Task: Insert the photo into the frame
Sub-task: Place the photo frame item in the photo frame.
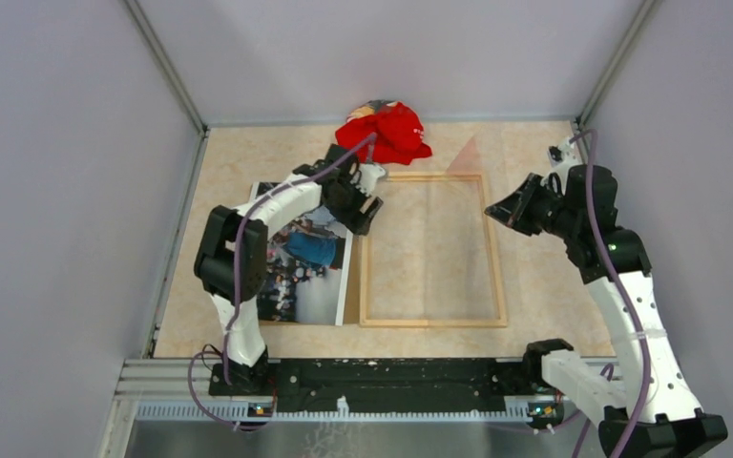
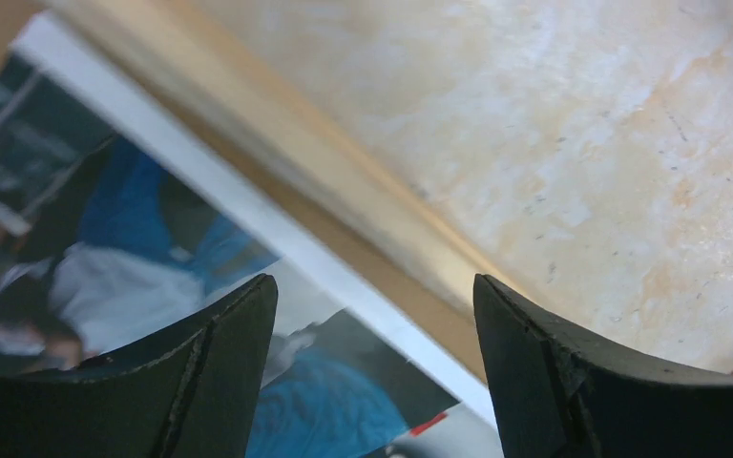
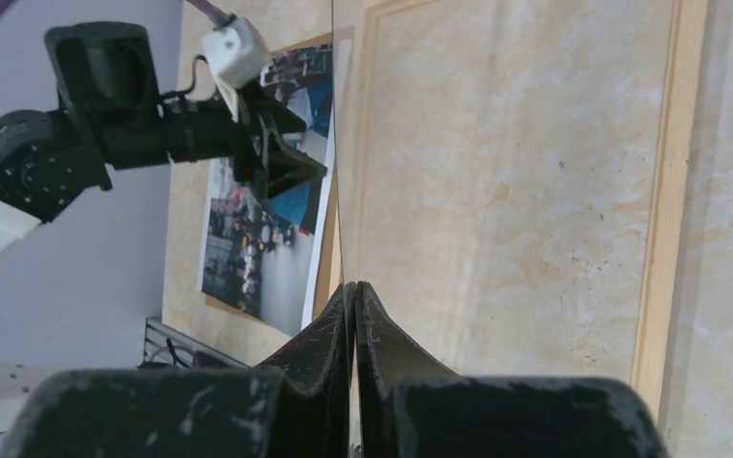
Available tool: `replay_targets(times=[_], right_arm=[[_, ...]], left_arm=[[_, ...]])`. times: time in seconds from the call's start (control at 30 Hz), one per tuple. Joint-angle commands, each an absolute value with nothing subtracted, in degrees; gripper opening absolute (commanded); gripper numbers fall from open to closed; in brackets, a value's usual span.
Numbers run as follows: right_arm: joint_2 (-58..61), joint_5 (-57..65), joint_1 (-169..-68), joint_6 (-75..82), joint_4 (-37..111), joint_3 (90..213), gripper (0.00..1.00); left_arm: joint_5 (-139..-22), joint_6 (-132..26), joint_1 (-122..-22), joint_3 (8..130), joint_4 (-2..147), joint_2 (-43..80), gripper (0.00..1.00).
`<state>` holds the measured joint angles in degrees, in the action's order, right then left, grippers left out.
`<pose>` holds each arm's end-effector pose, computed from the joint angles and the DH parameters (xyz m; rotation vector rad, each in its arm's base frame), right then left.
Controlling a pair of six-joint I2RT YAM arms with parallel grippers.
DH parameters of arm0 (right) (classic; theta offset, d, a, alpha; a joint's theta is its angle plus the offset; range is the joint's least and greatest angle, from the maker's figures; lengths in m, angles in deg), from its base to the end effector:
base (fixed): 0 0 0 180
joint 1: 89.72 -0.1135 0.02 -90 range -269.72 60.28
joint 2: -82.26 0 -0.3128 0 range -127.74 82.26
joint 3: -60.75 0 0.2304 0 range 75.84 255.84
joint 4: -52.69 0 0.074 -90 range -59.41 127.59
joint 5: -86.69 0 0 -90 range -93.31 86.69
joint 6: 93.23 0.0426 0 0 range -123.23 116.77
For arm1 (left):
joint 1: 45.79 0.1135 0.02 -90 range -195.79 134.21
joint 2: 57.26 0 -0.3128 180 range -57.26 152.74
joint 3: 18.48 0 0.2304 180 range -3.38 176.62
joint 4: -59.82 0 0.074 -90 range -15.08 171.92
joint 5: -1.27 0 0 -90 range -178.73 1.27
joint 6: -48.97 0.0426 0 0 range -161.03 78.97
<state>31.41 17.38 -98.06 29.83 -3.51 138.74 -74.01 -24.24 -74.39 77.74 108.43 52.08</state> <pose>0.1235 0.0333 0.4059 0.2328 2.1327 0.8079 0.3482 -0.2022 0.2549 1.1013 2.4102 -0.4089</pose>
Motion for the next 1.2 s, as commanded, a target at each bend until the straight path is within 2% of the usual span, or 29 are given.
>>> replay_targets(times=[0.0, 0.13, 0.4, 0.57, 0.77, 1.17], right_arm=[[29.35, 21.25, -98.02, 30.95, 3.37, 139.64, 0.00], [25.93, 25.01, -98.16, 32.63, 6.79, 140.88, 0.00], [20.68, 29.94, -102.04, 35.46, 14.12, 146.47, 0.00], [20.48, 29.84, -102.99, 36.67, 19.54, 143.93, 0.00], [19.28, 27.93, -103.03, 35.95, 25.16, 134.25, 0.00], [19.43, 18.84, -100.49, 38.93, 31.43, 115.71, 0.00]], left_arm=[[-70.42, -27.60, -67.30, 80.31, 111.40, 46.81, 0.81], [-75.44, -28.18, -66.28, 79.89, 111.66, 48.73, 0.76], [-75.08, -29.40, -66.01, 76.33, 109.72, 47.93, 0.61], [-75.64, -29.29, -65.90, 74.62, 109.12, 46.73, 0.61], [-75.96, -29.21, -65.72, 73.58, 108.79, 46.09, 0.58], [-76.73, -27.60, -65.71, 72.07, 108.98, 44.43, 0.62]])
